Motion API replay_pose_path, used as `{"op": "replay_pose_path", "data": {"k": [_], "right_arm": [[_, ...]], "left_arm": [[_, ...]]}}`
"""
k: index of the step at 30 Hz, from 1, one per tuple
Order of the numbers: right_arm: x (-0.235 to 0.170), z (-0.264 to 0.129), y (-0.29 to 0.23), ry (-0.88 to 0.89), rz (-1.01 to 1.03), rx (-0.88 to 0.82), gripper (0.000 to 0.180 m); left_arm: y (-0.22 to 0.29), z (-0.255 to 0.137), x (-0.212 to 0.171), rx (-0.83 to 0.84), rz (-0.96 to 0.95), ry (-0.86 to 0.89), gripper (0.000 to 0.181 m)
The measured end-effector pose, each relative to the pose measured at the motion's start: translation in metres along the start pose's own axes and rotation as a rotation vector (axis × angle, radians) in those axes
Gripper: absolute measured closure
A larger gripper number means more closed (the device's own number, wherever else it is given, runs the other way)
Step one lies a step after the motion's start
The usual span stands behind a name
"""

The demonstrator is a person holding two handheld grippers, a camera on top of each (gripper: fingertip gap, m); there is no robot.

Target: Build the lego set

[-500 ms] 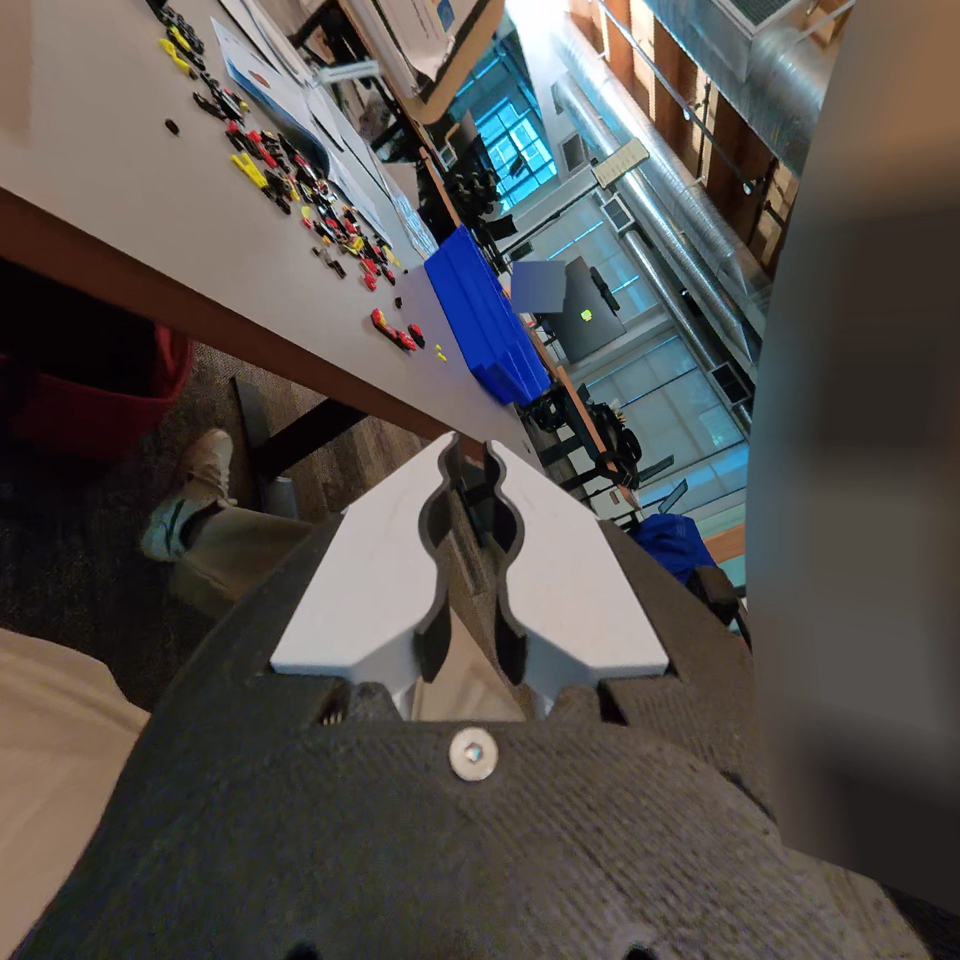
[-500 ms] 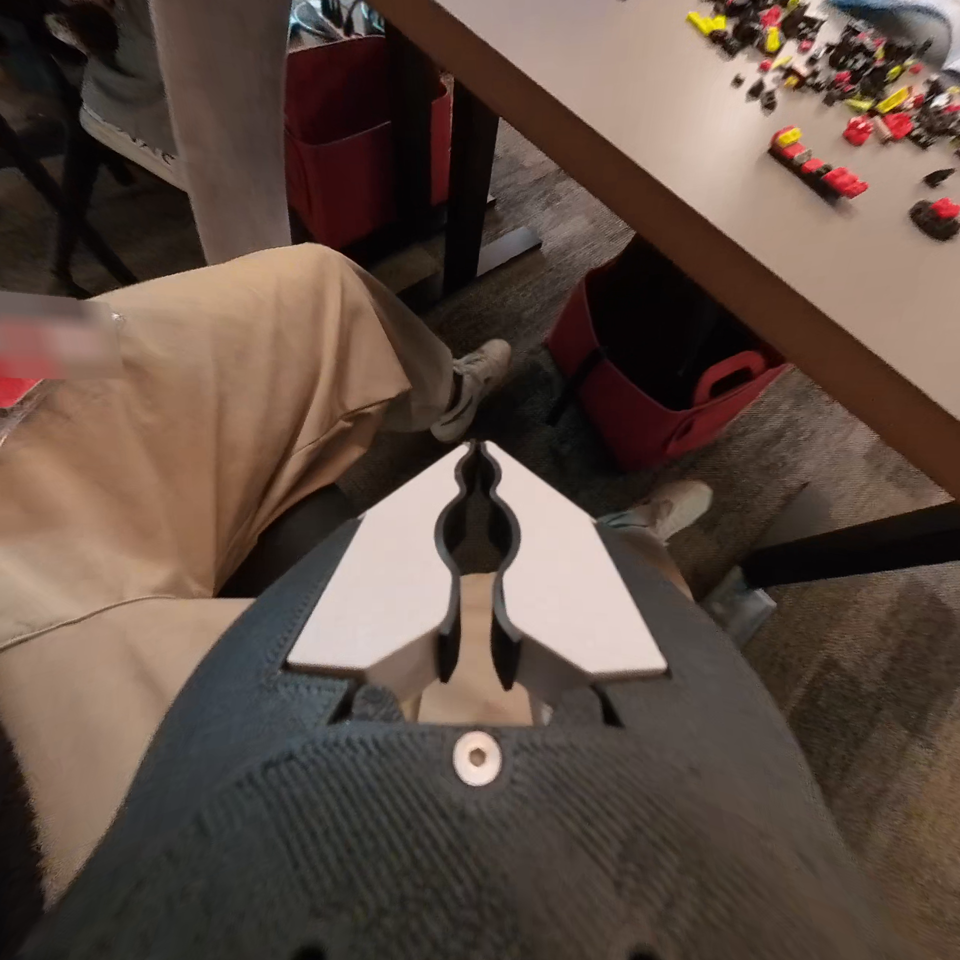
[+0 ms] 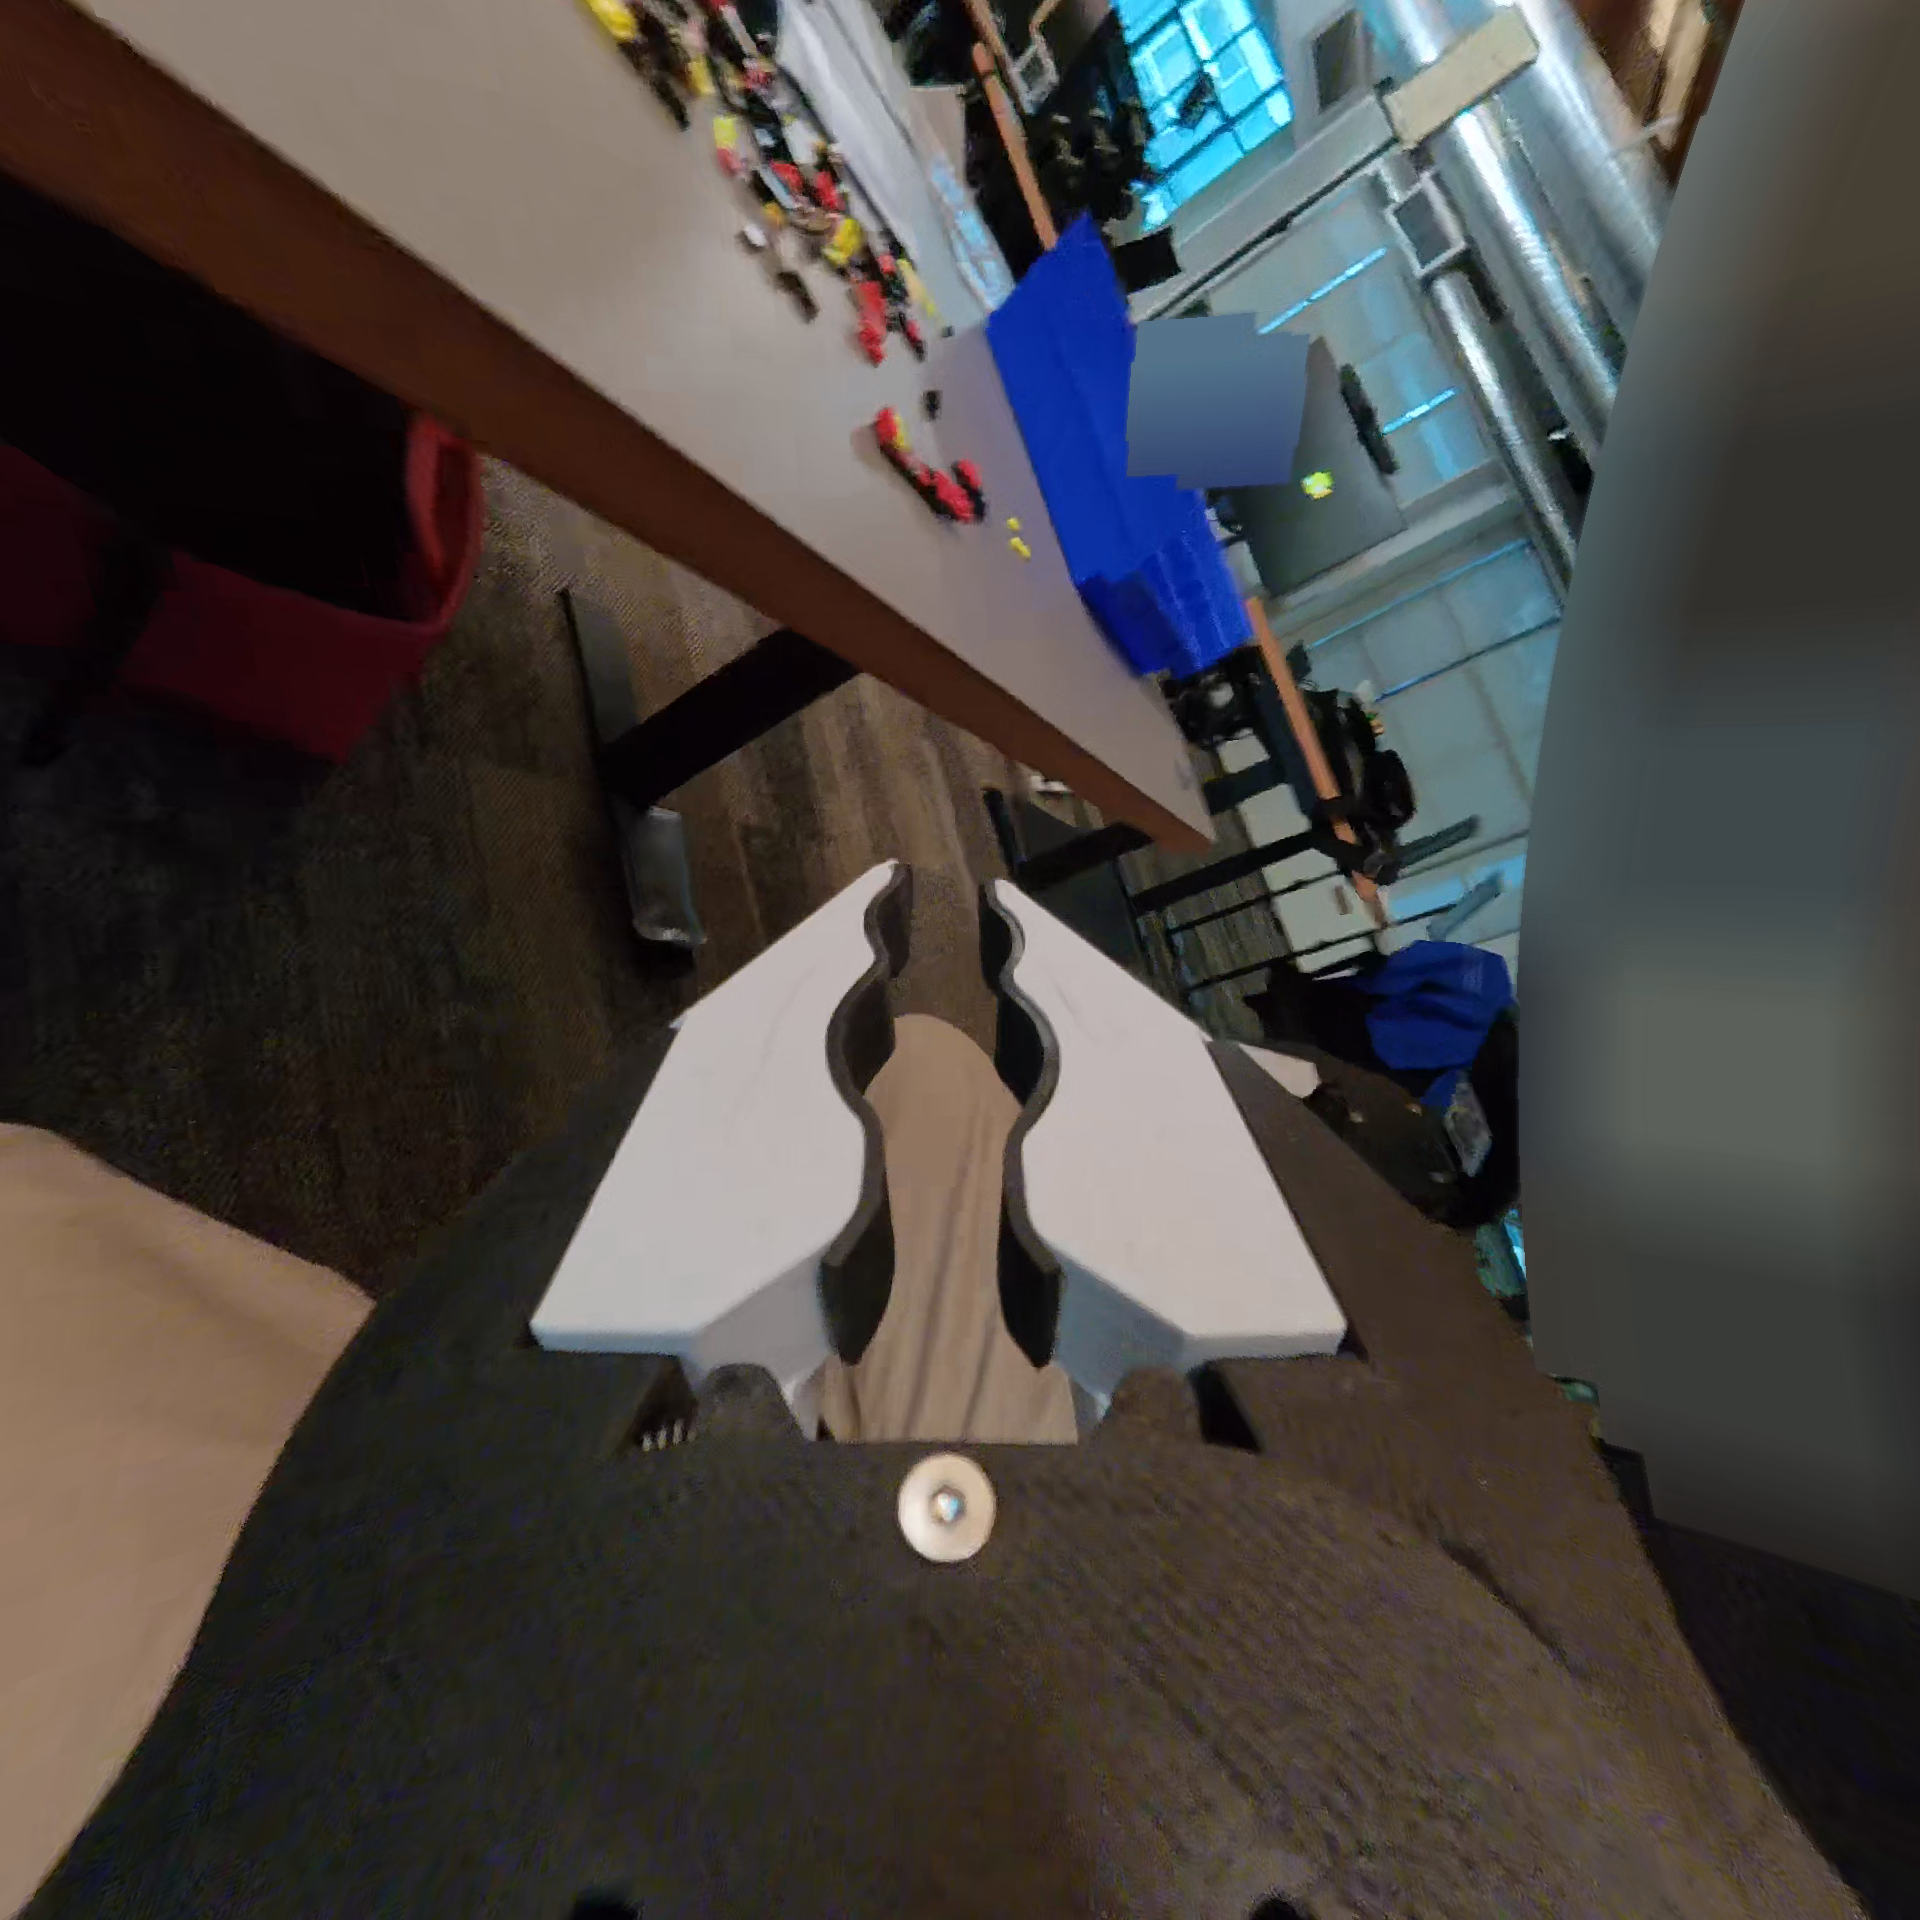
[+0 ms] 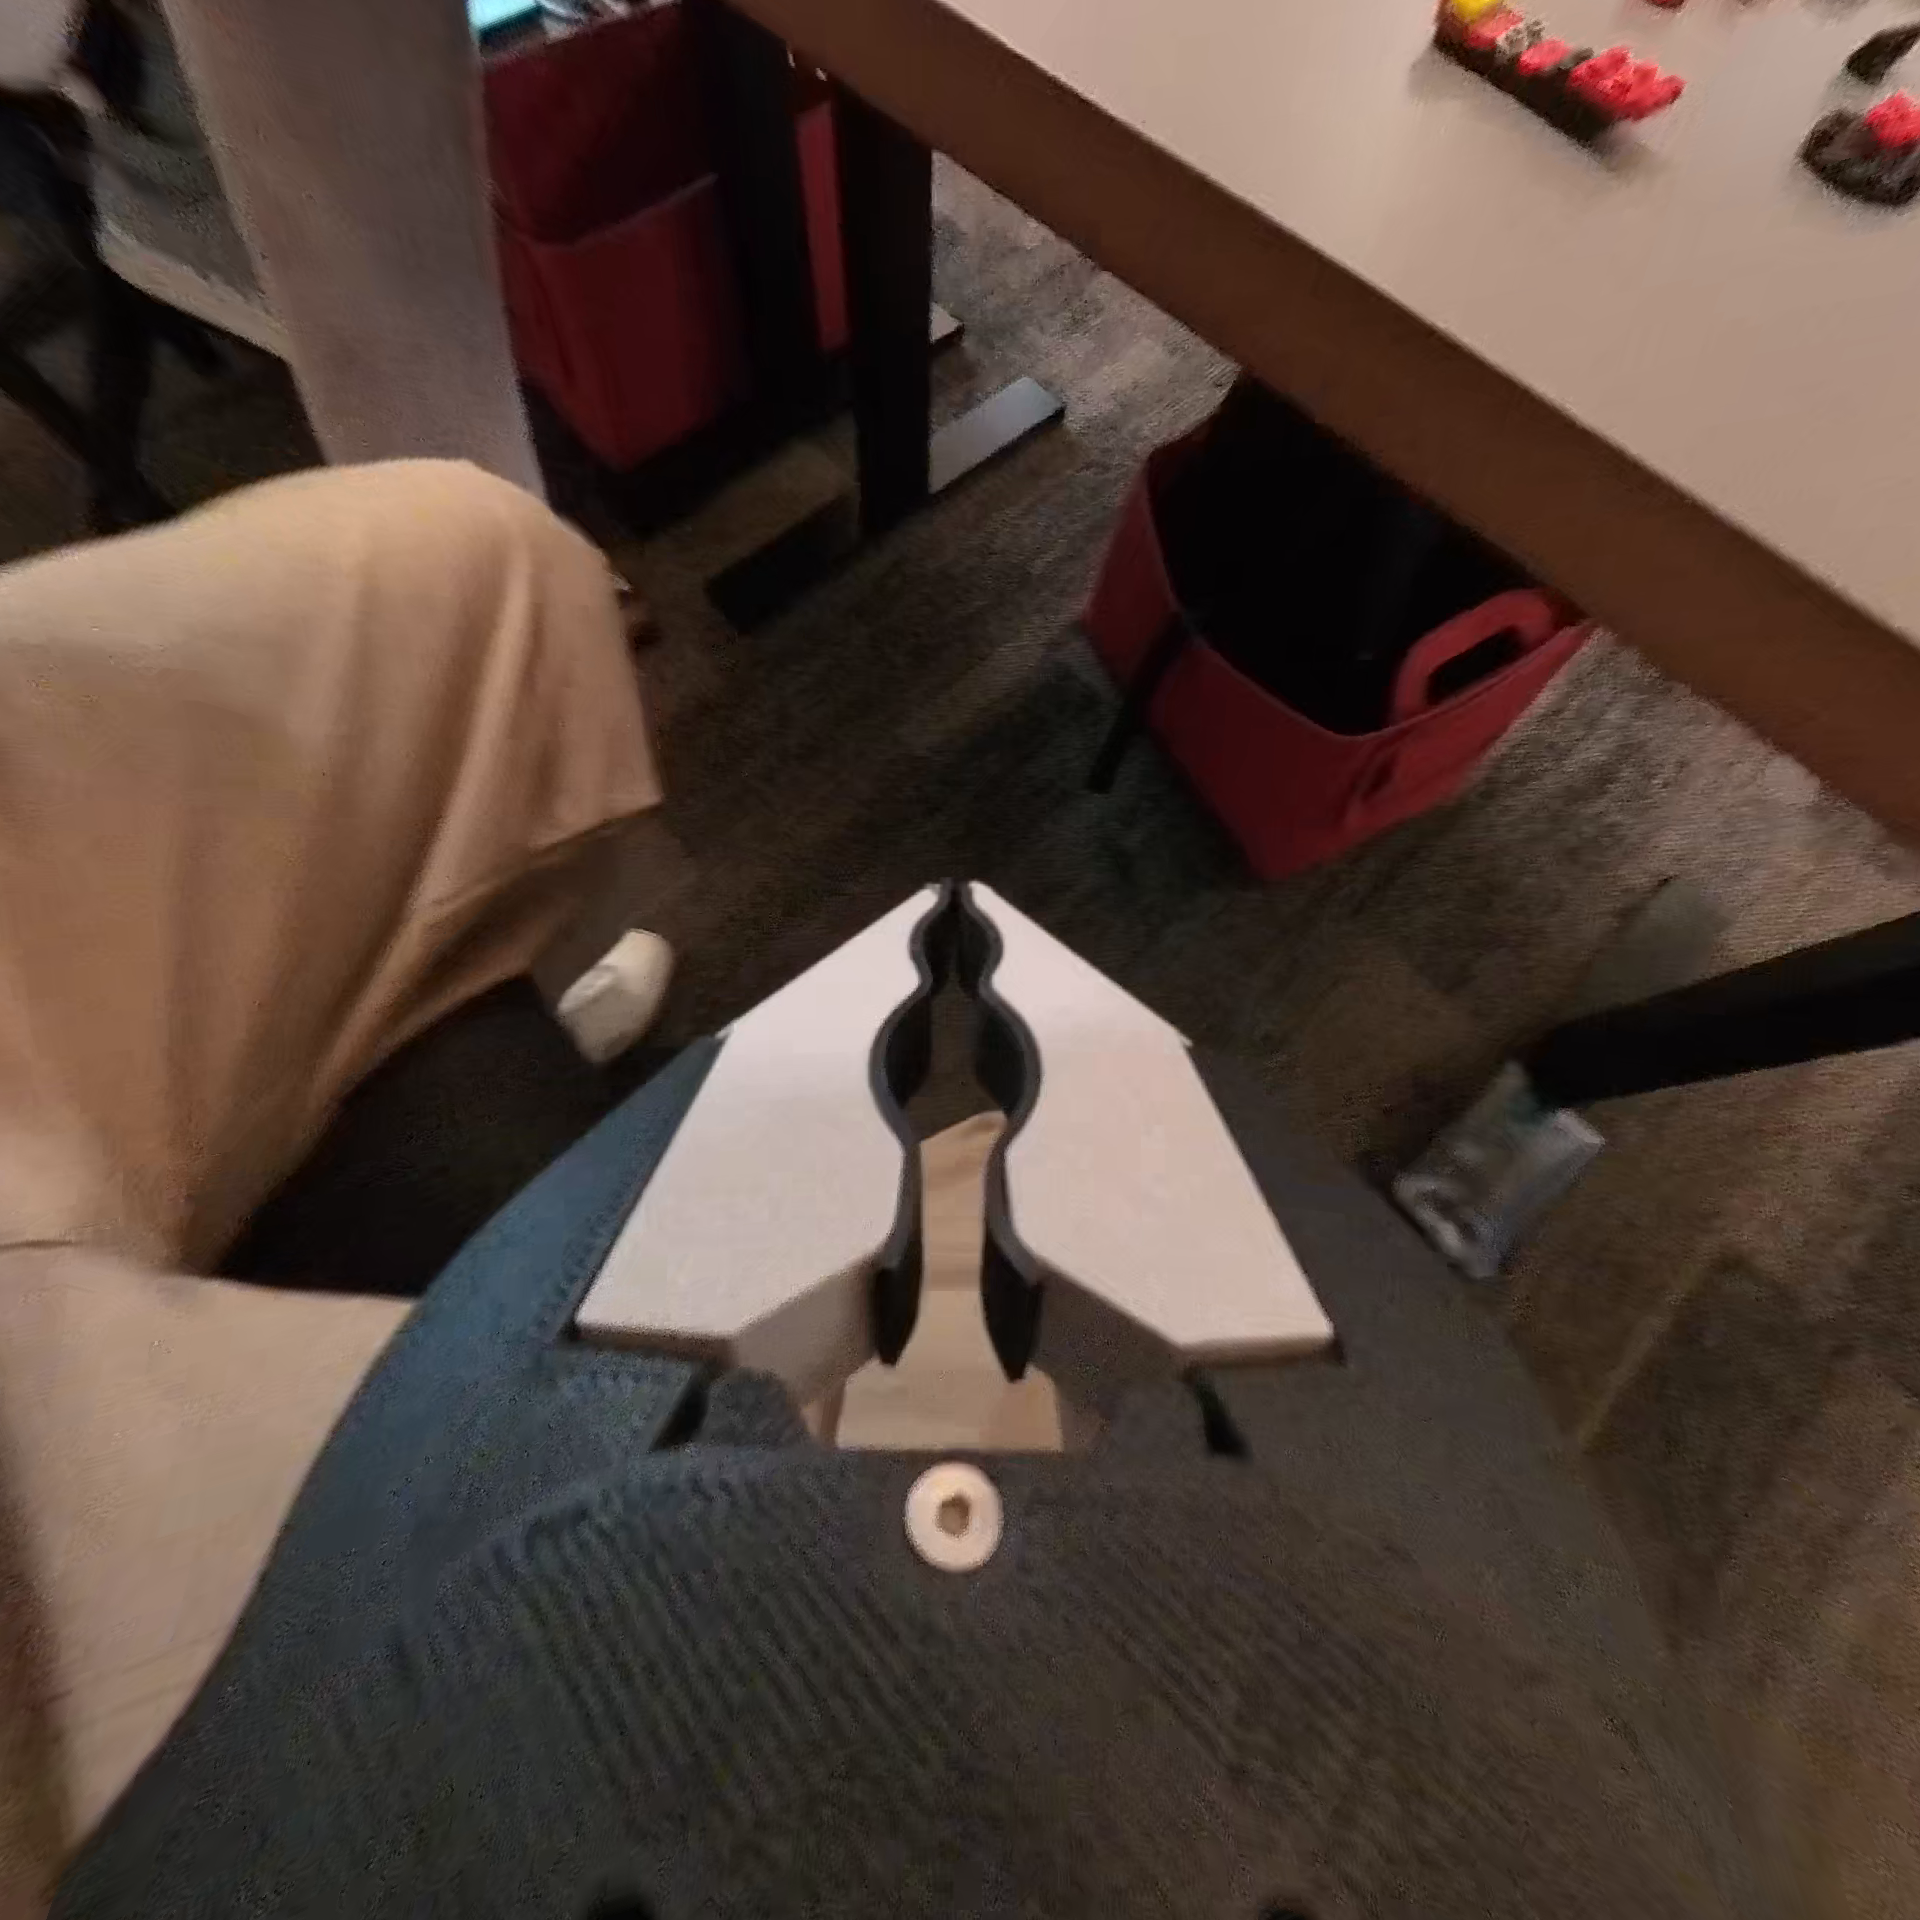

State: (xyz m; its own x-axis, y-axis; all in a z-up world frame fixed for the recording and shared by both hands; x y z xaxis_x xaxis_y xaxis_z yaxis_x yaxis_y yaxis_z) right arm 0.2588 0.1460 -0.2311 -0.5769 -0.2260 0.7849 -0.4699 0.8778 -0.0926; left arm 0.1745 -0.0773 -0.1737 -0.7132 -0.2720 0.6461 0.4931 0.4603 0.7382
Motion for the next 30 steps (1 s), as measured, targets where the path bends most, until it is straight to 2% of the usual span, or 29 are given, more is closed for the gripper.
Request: {"op": "replay_pose_path", "data": {"k": [2, 4, 5, 7, 10, 14, 19, 24, 27, 29, 30], "right_arm": [[0.007, 0.02, 0.009, 0.01, -0.035, -0.025, 0.18], [0.031, 0.043, -0.018, 0.063, 0.093, 0.083, 0.18], [0.043, 0.051, -0.035, 0.044, 0.141, 0.134, 0.18], [0.067, 0.053, -0.059, -0.013, 0.148, 0.193, 0.18], [0.121, 0.017, -0.063, -0.051, 0.087, 0.239, 0.18], [0.22, -0.053, -0.047, -0.018, 0.038, 0.264, 0.18], [0.314, -0.113, -0.021, 0.083, 0.019, 0.329, 0.18], [0.374, -0.147, 0.014, 0.157, -0.094, 0.354, 0.18], [0.394, -0.148, 0.031, 0.151, -0.189, 0.362, 0.18], [0.405, -0.143, 0.032, 0.144, -0.22, 0.436, 0.18], [0.41, -0.139, 0.029, 0.148, -0.233, 0.488, 0.18]], "left_arm": [[-0.005, -0.006, 0.014, 0.024, 0.116, 0.09, 0.168], [0.008, -0.02, 0.051, 0.119, 0.361, 0.278, 0.163], [0.014, -0.023, 0.064, 0.174, 0.438, 0.291, 0.161], [0.029, -0.026, 0.086, 0.216, 0.436, 0.258, 0.159], [0.055, -0.044, 0.115, 0.225, 0.316, 0.125, 0.156], [0.108, -0.086, 0.183, 0.344, 0.291, 0.185, 0.158], [0.176, -0.103, 0.238, 0.421, 0.344, 0.253, 0.158], [0.208, -0.122, 0.241, 0.553, 0.35, 0.347, 0.16], [0.219, -0.153, 0.221, 0.681, 0.292, 0.439, 0.16], [0.226, -0.176, 0.2, 0.795, 0.256, 0.488, 0.157], [0.23, -0.186, 0.188, 0.854, 0.246, 0.501, 0.163]]}}
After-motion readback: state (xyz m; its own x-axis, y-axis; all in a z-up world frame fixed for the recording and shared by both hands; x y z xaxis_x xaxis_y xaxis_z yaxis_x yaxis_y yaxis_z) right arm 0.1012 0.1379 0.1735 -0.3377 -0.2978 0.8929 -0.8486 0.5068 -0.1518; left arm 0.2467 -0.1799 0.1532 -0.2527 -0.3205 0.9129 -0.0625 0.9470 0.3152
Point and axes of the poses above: each gripper's, where its closed fingertips meet, z out along the fingers, x out of its top, y = z × x across the jaws, the point moved 1 cm from there along -z, back along the fingers, and after that the axes turned 9 degrees about z, right-handed, at the moved point
